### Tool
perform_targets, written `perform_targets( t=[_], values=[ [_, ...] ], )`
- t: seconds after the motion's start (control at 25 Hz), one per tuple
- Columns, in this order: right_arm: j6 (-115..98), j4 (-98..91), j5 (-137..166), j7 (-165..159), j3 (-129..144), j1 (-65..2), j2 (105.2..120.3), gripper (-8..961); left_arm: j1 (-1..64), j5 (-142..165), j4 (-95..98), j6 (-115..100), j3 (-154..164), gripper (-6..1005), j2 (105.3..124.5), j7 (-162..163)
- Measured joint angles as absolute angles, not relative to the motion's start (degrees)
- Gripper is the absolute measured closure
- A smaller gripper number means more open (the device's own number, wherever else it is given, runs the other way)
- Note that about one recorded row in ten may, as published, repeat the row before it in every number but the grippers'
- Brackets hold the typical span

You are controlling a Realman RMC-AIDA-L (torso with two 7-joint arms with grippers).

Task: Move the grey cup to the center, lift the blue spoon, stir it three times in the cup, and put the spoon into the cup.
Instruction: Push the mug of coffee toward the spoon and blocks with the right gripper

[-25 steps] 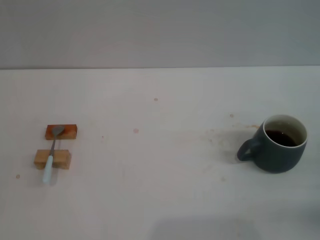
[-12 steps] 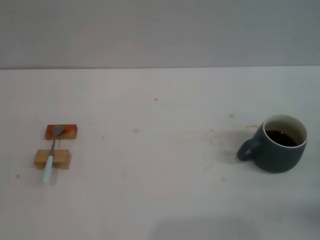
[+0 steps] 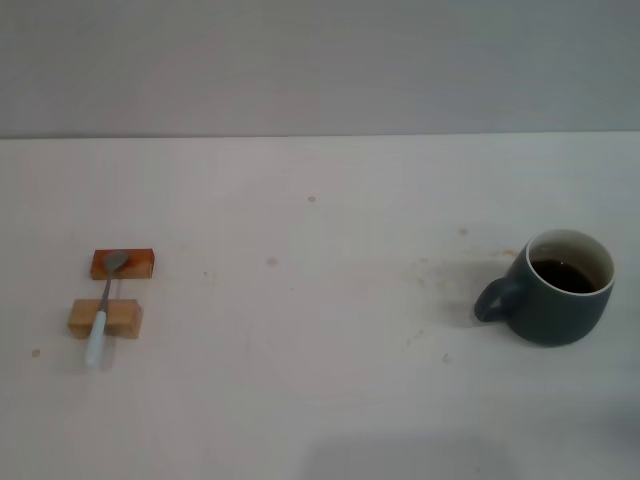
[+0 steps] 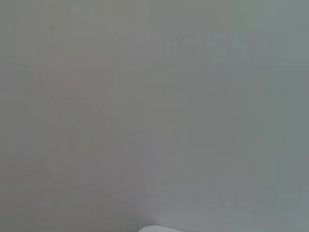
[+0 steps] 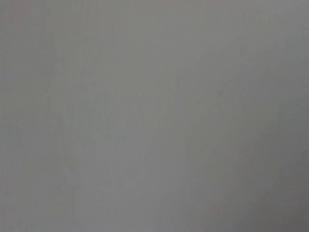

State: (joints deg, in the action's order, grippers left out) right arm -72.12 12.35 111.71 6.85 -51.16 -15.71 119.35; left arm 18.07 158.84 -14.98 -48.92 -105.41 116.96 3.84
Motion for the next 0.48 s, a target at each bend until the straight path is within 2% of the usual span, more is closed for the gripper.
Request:
perform_targets(
  t=[0.2,0.48],
  values=[
    [-71.2,12.3,111.7,6.9,-51.2,-16.0,119.35,370,18.2,158.7,-15.0,-49.3,-106.0,198,117.18,3.8],
    [-70.7,12.1,111.7,6.9,-51.2,-15.9,119.35,391,18.1,158.6,-15.0,-51.2,-106.2,197,117.38,3.9]
  ],
)
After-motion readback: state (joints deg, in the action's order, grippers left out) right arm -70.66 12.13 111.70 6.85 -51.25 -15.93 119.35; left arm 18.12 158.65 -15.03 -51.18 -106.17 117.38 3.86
